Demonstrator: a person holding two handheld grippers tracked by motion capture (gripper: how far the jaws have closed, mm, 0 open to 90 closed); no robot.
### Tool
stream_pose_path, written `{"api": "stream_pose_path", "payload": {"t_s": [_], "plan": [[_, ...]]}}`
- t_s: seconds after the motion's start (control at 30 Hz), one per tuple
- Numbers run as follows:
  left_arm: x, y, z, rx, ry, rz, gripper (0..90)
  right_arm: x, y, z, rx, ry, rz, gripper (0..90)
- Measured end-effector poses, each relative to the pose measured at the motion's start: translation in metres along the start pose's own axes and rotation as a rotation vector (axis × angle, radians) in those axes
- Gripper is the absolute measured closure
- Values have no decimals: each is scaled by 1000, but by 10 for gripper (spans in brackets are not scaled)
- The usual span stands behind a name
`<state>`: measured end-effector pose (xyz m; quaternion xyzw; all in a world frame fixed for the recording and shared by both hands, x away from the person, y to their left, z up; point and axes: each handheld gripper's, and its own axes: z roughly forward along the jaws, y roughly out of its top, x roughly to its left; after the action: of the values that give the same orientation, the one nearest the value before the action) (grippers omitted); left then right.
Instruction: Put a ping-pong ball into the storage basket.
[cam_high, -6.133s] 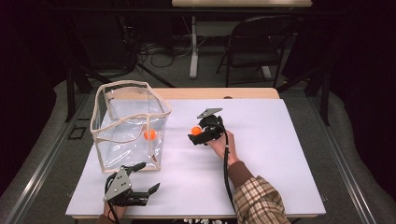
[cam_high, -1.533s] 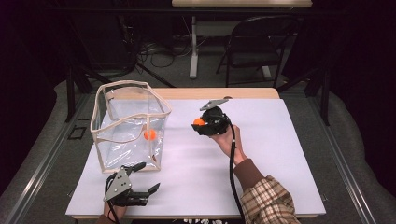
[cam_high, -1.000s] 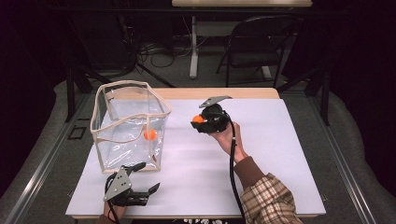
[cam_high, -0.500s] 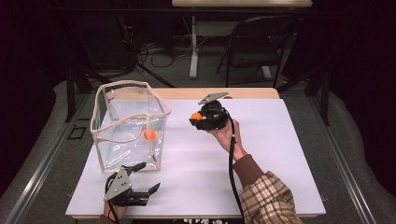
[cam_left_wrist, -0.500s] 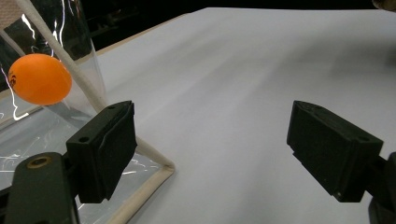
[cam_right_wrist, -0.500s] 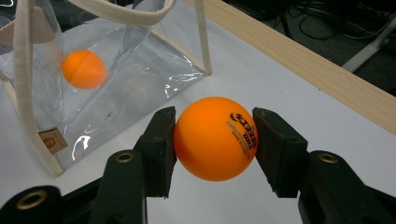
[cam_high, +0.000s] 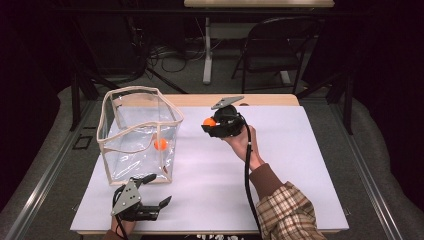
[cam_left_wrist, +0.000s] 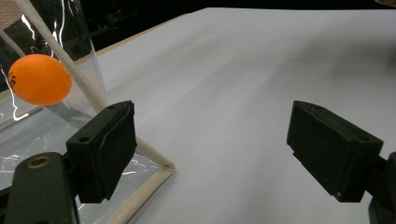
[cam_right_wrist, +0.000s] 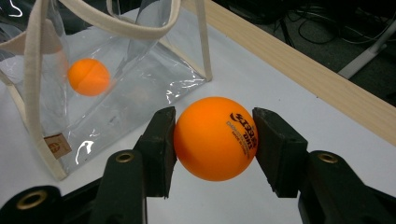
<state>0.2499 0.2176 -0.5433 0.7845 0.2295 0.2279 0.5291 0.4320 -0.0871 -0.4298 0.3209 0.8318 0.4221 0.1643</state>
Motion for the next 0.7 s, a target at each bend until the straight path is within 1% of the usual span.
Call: {"api": "stream_pose_path", "payload": {"t_s": [0.1, 0.13, 0.33, 0.7], "plan": [[0, 0, 1, 1, -3, -5, 159, 0, 0, 0, 0, 0, 0, 511], [0, 0, 1, 1, -3, -5, 159, -1, 6, -3, -5, 5, -1, 511], [0, 0, 1, 3, -2, -6, 159, -2, 10, -5, -7, 0, -6, 510], [0, 0, 0, 0, -2, -2, 159, 0, 17, -4, -12, 1, -14, 511]]}}
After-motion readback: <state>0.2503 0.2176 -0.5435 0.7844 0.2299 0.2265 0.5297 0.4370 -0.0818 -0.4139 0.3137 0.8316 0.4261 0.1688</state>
